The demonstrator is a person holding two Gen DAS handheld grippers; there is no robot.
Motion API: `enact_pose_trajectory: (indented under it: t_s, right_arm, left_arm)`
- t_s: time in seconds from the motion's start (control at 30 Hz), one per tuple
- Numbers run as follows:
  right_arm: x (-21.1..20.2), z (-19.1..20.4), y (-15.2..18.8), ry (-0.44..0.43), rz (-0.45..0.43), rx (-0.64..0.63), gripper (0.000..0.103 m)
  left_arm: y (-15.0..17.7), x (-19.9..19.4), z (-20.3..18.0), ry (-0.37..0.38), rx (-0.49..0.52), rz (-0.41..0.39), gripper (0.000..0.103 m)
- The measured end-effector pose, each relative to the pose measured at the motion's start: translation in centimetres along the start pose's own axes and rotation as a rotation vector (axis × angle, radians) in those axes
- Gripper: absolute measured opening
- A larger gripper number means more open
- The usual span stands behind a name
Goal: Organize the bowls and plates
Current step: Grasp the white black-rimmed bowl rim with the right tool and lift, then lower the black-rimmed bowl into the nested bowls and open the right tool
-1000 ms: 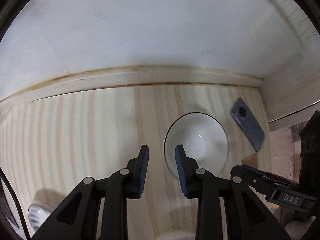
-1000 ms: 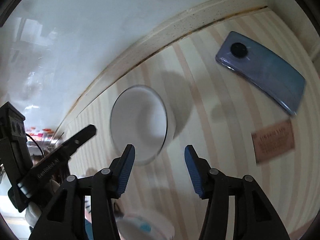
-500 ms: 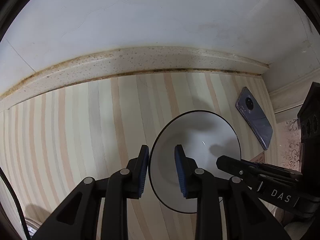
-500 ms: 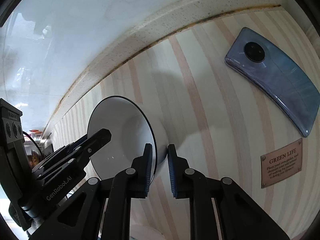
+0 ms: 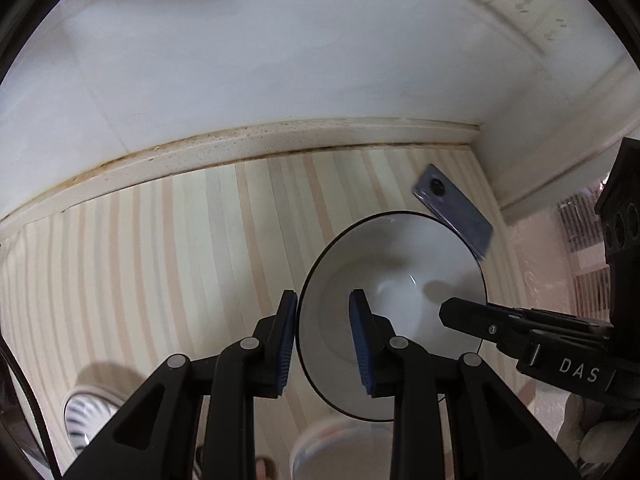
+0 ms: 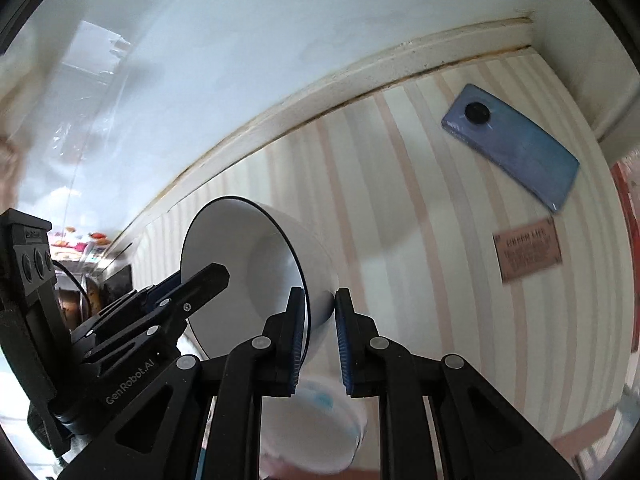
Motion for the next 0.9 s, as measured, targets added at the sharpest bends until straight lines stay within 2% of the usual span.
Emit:
enact_pose_trajectory:
  t_s: [0.1, 0.23, 0.47, 0.67, 0.9]
  right_arm:
    - [-1.4, 0.3, 3.2, -0.003, -0.003, 0.002, 0.017]
    - [-3.4, -1.2, 7.0, -0.019, 0.014, 0.012, 0.017]
    - [-1.5, -2.9, 12.7, 0.003, 0.078, 0.018, 0.017]
    - [1.0, -4.0, 14.9, 0.036, 0.119, 0.01, 0.017]
    - [2.8, -5.1, 15.2, 0.073, 0.138, 0.012, 0.017]
  left_arm:
    - [1.9, -1.9, -1.1, 0.001, 0.014, -0.006, 0.024]
    - [4.8, -3.8, -2.0, 0.004, 0.032, -0.005, 0.024]
    - [9.0, -4.2, -2.8, 0.004, 0.037, 0.031, 0.024]
    - [10.9, -2.8, -2.8, -0.002, 0.028, 0.069, 0.024]
    - [12.0, -1.0, -2.9, -0.023, 0.035, 0.101, 0.024]
Point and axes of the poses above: each gripper's, at about its wrist camera, not at the fingertips, and x roughly the way its jaws point, z to its left, y to its underside, the point moved 3 cm from there along x, roughly the way its jaws point, and after that the axes turned 9 degrees about x, right-handed, at the moved point
